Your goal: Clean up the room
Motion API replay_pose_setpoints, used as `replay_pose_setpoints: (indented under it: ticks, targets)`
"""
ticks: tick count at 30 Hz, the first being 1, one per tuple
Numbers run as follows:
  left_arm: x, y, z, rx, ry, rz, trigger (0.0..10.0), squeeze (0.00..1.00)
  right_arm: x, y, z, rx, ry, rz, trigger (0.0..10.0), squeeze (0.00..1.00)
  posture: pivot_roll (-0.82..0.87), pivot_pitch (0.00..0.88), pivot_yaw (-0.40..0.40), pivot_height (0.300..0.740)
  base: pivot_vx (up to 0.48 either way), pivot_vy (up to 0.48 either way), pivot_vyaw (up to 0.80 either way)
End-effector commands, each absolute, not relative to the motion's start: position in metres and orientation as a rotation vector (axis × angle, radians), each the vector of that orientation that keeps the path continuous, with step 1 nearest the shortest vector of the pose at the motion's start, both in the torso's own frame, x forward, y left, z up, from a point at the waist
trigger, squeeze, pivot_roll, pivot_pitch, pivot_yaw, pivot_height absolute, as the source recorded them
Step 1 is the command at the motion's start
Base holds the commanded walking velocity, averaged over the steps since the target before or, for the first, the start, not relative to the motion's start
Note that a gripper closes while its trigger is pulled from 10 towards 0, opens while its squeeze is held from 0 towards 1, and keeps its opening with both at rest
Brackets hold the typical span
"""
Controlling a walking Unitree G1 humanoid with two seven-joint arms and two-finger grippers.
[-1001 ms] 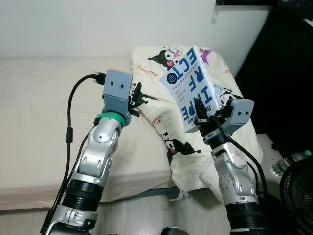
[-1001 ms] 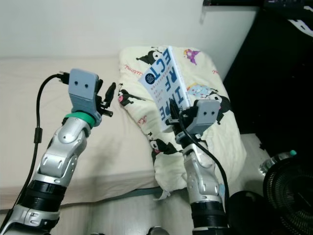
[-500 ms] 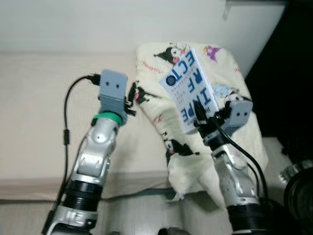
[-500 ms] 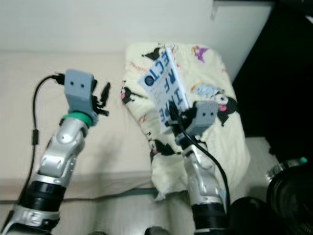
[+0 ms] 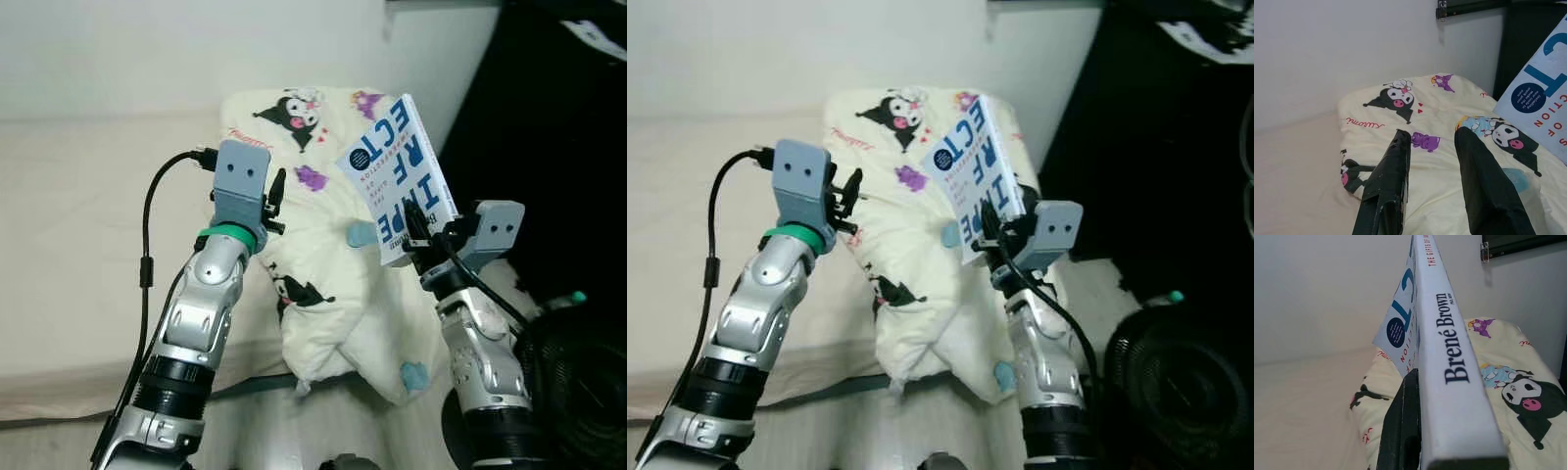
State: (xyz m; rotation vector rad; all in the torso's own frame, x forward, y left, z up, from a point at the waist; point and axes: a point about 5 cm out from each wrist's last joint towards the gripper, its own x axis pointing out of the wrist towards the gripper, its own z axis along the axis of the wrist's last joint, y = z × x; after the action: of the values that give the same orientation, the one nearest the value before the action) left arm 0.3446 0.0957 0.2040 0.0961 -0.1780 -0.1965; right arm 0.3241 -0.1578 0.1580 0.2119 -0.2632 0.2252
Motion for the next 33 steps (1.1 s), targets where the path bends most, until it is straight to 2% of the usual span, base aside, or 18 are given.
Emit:
replay_pose_setpoints:
  ticks: [1,13,16,17,19,25,30,33]
  targets:
    - [0.345,0.101,0.199,0.094,-0.151,-0.175,10.0,0.00,0.323,-0.153,0.162,0.214,-0.289,0.243,10.0,0.00,-0.05,0.032,0.042,0.738,0.000,0.000,0.00]
    - [0.343,0.097,0.196,0.073,-0.144,-0.217,10.0,0.00,0.324,-0.152,0.161,0.211,-0.284,0.229,10.0,0.00,-0.05,0.031,0.042,0.738,0.000,0.000,0.00]
    - [0.343,0.113,0.158,0.050,-0.022,-0.181,10.0,0.00,0.324,-0.151,0.137,0.137,-0.199,0.208,10.0,0.00,-0.05,0.030,0.041,0.738,0.000,0.000,0.00]
    - [0.343,0.113,0.158,0.050,-0.022,-0.181,10.0,0.00,0.324,-0.151,0.137,0.137,-0.199,0.208,10.0,0.00,-0.05,0.030,0.041,0.738,0.000,0.000,0.00]
    - [0.338,0.134,0.115,0.127,0.102,-0.124,10.0,0.00,0.320,-0.158,0.098,0.049,-0.047,0.114,10.0,0.00,-0.06,0.035,0.039,0.738,0.000,0.000,0.58]
    - [0.321,0.155,0.077,0.198,0.205,-0.107,10.0,0.00,0.311,-0.163,0.076,-0.005,0.027,0.011,10.0,0.00,-0.07,0.046,0.049,0.738,0.000,0.000,0.73]
    - [0.296,0.167,0.043,0.255,0.298,-0.152,10.0,0.00,0.297,-0.151,0.049,-0.084,0.107,0.059,10.0,0.00,-0.07,0.053,0.051,0.738,0.000,0.000,0.73]
    - [0.286,0.178,0.018,0.297,0.395,-0.129,10.0,0.00,0.281,-0.150,0.014,-0.125,0.262,0.093,10.0,0.00,-0.06,0.053,0.050,0.738,0.000,0.000,0.73]
